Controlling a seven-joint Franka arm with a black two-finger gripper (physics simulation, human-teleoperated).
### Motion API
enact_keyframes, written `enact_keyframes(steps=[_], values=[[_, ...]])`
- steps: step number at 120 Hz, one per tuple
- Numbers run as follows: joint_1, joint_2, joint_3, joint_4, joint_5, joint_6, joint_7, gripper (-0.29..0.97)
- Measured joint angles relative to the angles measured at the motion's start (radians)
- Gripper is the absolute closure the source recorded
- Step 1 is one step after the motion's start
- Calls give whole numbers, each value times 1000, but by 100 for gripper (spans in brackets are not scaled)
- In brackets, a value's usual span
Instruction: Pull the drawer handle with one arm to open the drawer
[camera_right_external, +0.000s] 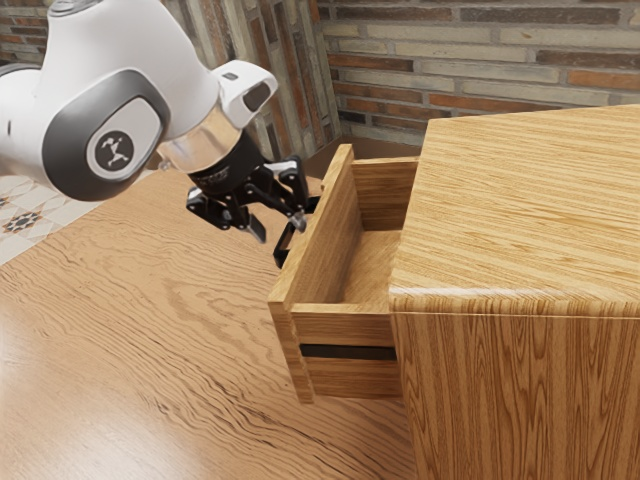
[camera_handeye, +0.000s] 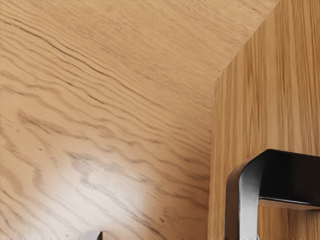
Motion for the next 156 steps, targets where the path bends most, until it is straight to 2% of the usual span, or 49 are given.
enact_keyframes(steps=[83,156], values=[[67,-47,8,-55,-3,0,-6,44],[87,-100,9,-103,-2,-1,-10,44]])
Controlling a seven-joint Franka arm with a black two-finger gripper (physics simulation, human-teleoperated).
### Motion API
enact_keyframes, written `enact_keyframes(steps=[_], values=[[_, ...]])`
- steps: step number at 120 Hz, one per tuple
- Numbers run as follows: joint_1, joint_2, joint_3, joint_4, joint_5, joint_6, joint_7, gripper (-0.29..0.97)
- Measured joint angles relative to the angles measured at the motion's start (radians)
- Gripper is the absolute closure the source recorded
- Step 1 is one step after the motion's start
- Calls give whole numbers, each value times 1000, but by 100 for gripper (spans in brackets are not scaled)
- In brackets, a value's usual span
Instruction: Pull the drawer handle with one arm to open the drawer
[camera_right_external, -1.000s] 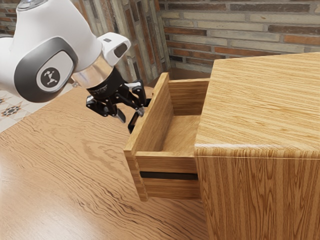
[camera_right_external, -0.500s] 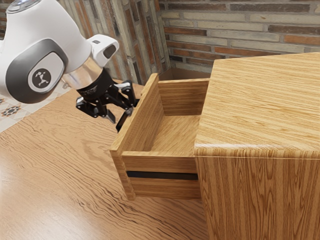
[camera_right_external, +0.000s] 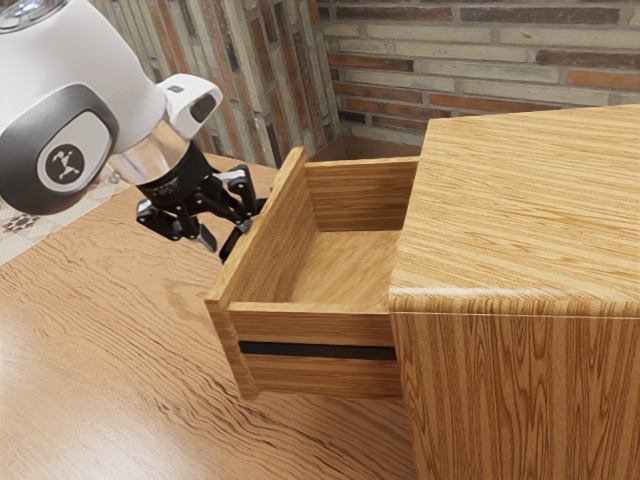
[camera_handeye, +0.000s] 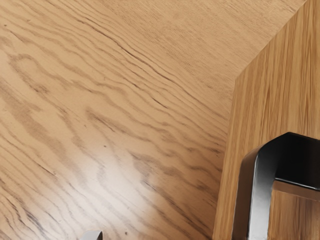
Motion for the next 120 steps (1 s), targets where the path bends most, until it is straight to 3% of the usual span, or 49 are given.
enact_keyframes(steps=[120], values=[[-1,-71,53,-75,10,0,-1,42]])
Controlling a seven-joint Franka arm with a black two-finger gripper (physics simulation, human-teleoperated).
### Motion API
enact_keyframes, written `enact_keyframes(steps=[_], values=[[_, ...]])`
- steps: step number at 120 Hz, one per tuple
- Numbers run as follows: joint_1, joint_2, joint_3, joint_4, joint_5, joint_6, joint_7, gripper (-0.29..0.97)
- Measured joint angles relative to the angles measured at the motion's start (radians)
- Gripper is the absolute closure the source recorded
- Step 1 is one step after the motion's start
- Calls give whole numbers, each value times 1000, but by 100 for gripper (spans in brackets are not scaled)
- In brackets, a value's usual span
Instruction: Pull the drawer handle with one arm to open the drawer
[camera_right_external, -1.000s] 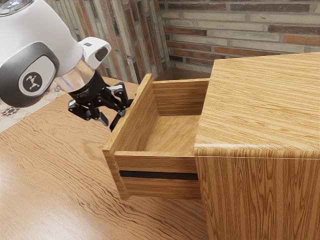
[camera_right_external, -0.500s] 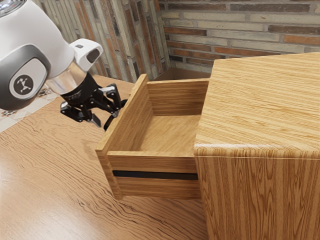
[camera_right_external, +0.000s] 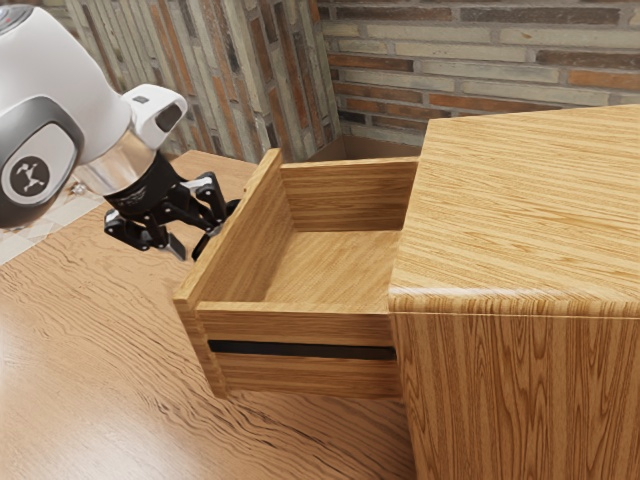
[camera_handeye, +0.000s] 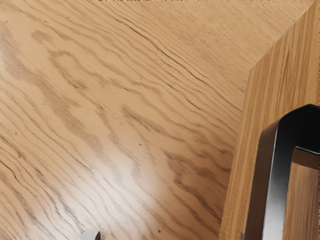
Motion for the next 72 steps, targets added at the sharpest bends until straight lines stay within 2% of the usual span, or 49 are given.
enact_keyframes(steps=[72], values=[[30,-53,6,-42,10,0,1,42]])
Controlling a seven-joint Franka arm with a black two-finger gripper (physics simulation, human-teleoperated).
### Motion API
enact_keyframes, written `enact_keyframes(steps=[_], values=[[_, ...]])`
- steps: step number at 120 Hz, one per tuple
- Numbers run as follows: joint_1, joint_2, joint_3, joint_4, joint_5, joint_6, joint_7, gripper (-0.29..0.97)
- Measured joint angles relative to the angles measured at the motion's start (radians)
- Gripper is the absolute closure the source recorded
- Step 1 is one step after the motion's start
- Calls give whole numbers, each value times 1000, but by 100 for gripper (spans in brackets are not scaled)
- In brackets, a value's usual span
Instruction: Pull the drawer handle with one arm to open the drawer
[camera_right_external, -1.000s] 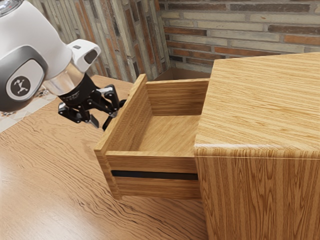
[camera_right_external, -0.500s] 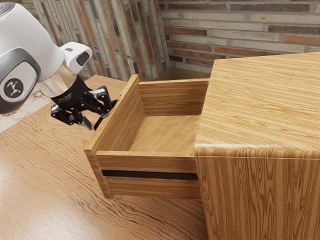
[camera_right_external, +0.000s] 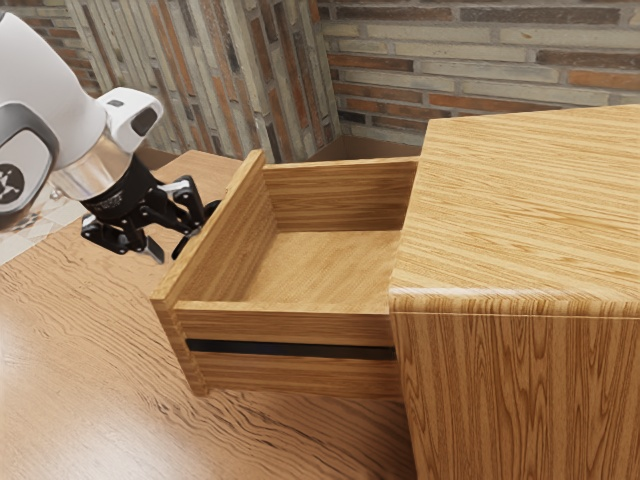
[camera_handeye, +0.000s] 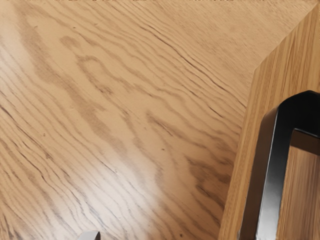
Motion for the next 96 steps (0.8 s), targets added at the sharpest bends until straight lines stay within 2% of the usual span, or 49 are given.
enact_keyframes(steps=[80,96], values=[[-17,-84,6,-12,15,5,8,39],[-35,-100,8,61,39,-17,9,37]])
